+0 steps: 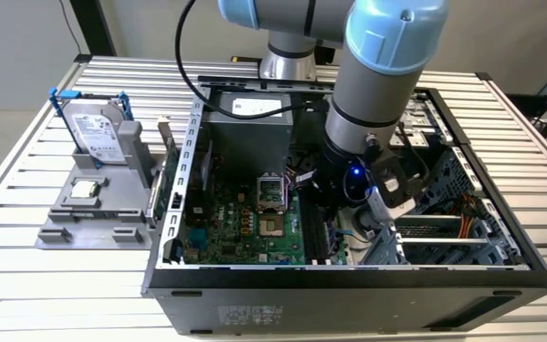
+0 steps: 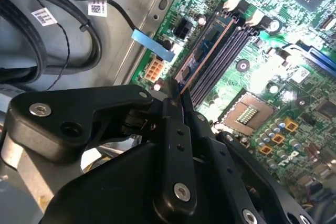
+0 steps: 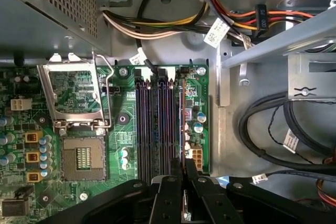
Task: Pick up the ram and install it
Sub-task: 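Insert the ram into the slot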
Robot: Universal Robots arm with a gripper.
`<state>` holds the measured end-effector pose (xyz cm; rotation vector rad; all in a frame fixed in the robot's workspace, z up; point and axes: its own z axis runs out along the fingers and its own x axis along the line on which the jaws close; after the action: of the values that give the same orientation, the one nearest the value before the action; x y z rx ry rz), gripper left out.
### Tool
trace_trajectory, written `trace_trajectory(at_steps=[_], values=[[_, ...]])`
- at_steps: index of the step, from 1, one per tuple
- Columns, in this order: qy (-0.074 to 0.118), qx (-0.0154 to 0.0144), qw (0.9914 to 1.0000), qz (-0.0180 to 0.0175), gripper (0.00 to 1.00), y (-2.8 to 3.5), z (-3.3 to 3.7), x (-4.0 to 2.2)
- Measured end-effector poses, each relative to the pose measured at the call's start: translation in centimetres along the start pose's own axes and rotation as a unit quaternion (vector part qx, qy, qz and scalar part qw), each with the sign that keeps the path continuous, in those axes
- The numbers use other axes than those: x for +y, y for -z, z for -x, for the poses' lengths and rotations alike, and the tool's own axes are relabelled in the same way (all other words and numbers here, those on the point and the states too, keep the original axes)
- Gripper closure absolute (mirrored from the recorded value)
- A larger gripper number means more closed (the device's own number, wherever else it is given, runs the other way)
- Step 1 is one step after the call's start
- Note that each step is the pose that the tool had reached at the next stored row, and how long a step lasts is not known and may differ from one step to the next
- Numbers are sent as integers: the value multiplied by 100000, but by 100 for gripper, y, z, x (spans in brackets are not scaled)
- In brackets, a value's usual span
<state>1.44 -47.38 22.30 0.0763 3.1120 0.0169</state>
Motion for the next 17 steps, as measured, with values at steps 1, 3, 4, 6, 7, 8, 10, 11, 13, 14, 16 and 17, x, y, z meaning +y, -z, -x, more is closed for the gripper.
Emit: trace_trajectory(at_steps=[1, 3, 4, 6, 7, 8, 10, 11, 13, 14, 16, 17], values=[[-52, 2, 100000, -6, 100, -5, -1, 0], [-177, 1, 100000, -6, 100, -12, -2, 0], [-275, -2, 100000, -2, 100, -21, -4, 0], [-504, -4, 99999, -17, 100, -38, -5, -1], [-607, -6, 99998, -21, 100, -47, -5, -1], [-712, -6, 99997, -29, 100, -50, -5, -1], [-879, -5, 99996, -41, 100, -52, -6, -1], [-940, -7, 99996, -36, 100, -53, -6, -1], [-974, -11, 99995, -29, 100, -54, -6, -1], [-984, -12, 99995, -28, 100, -54, -6, -1], [-1010, -12, 99995, -30, 100, -54, -6, -1], [-1013, -10, 99995, -30, 100, -54, -6, -1]])
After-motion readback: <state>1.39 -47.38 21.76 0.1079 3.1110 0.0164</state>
